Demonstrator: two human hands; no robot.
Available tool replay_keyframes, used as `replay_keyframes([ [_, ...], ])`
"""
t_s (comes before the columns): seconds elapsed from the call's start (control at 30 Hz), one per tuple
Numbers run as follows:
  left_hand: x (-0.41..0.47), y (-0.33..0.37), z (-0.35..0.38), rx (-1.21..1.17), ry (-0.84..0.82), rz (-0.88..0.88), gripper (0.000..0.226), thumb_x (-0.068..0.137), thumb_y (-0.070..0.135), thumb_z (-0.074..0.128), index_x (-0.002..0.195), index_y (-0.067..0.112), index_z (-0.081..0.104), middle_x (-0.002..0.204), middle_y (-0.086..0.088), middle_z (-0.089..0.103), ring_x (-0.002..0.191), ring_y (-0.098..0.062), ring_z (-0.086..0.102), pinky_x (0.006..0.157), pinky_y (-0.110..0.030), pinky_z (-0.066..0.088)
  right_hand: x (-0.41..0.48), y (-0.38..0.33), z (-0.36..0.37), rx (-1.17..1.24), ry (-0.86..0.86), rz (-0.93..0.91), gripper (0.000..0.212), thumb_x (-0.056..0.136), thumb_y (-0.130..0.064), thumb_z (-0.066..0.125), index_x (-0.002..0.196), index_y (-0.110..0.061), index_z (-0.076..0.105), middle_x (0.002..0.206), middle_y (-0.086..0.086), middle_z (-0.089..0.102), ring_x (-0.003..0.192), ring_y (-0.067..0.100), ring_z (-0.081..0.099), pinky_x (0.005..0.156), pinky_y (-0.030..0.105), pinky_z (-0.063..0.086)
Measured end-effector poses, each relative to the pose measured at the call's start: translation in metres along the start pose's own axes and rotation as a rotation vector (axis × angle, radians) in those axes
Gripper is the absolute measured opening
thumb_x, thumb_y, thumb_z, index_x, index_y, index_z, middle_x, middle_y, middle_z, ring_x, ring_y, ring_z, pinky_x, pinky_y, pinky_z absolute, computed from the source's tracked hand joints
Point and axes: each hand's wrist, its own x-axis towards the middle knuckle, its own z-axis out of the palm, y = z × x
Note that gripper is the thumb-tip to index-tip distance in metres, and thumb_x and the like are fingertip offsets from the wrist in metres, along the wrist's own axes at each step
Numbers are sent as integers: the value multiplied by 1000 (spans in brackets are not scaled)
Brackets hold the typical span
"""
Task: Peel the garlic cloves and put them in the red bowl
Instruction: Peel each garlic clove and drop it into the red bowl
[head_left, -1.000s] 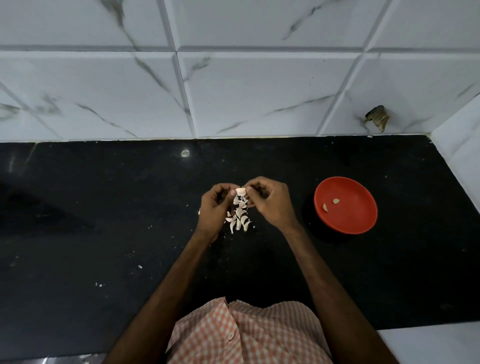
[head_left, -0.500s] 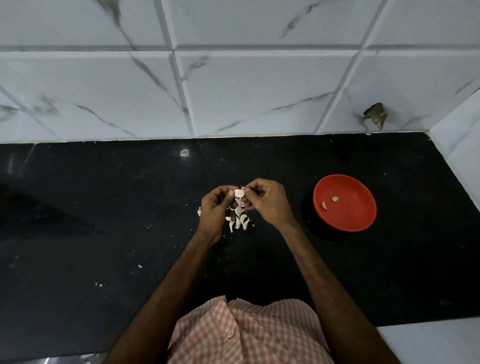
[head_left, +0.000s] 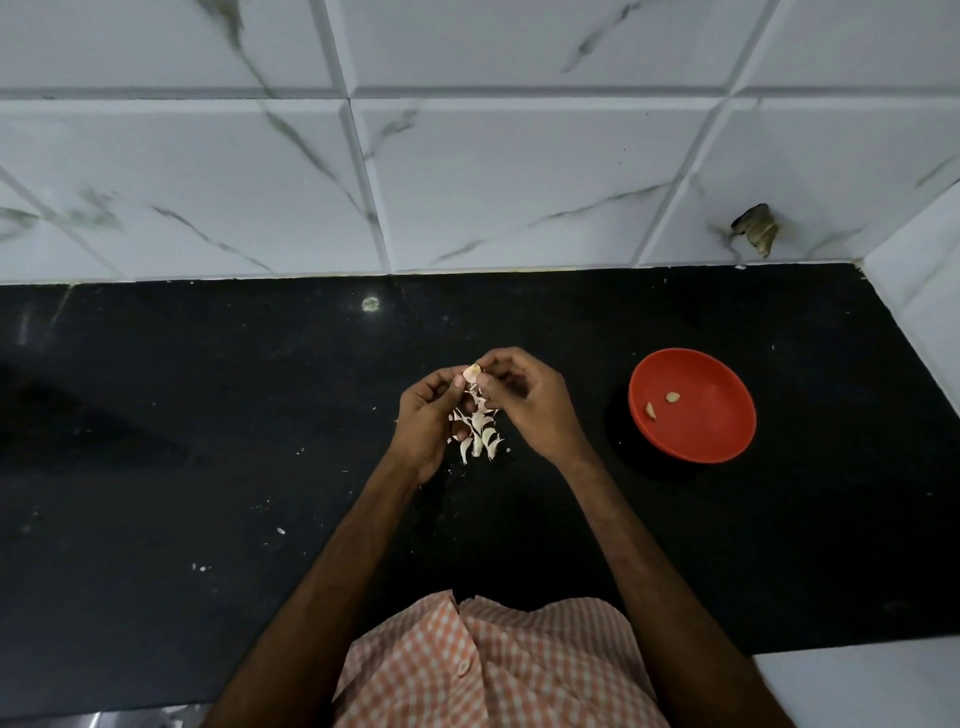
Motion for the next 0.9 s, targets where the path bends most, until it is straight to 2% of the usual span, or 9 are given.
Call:
replay_keyframes([
  [0.13, -1, 3, 2, 46, -8, 10, 17, 103, 7, 51, 109, 4, 67, 80, -10, 63, 65, -12, 61, 44, -22, 46, 3, -1, -4, -179, 41, -169, 16, 90, -7, 74, 106, -7, 69, 97, -3, 72, 92, 11, 70, 79, 22, 56],
  [0.27, -3, 6, 2, 115, -10, 67, 14, 101, 9, 55, 106, 5, 68, 79, -10, 69, 65, -15, 64, 46, -25, 49, 5, 1, -6, -269, 64, -266, 14, 90, -3, 73, 103, -5, 71, 97, -2, 72, 93, 10, 71, 83, 29, 59],
  [0.4, -3, 9, 4, 200, 16, 149, 9, 97, 7, 62, 101, 6, 70, 82, -2, 73, 67, -13, 65, 48, -25, 52, 8, 3, -11, -343, 45, -290, 11, 89, -8, 75, 99, -9, 71, 94, -5, 72, 90, 9, 71, 79, 36, 61],
  [0.57, -3, 10, 6, 256, 41, 184, 7, 95, 4, 65, 100, 6, 70, 81, 3, 74, 66, -9, 65, 48, -23, 51, 6, 4, -17, -602, 100, -399, 11, 90, -20, 74, 100, -16, 72, 95, -7, 69, 84, 7, 66, 69, 30, 58],
  [0.77, -4, 12, 9, 241, -90, 167, 23, 97, 5, 63, 119, 9, 69, 99, -6, 73, 77, -17, 64, 52, -25, 53, 4, 4, -16, -694, 173, -523, 8, 92, -9, 69, 99, -9, 73, 99, 0, 67, 87, 12, 65, 70, 24, 56],
  [0.9, -4, 12, 12, 199, -122, 111, 21, 99, 8, 59, 118, 9, 69, 92, 1, 72, 76, -13, 62, 54, -25, 51, 2, 3, -15, -665, 192, -536, 7, 93, -6, 67, 99, -5, 71, 101, 4, 64, 87, 10, 62, 71, 18, 53],
])
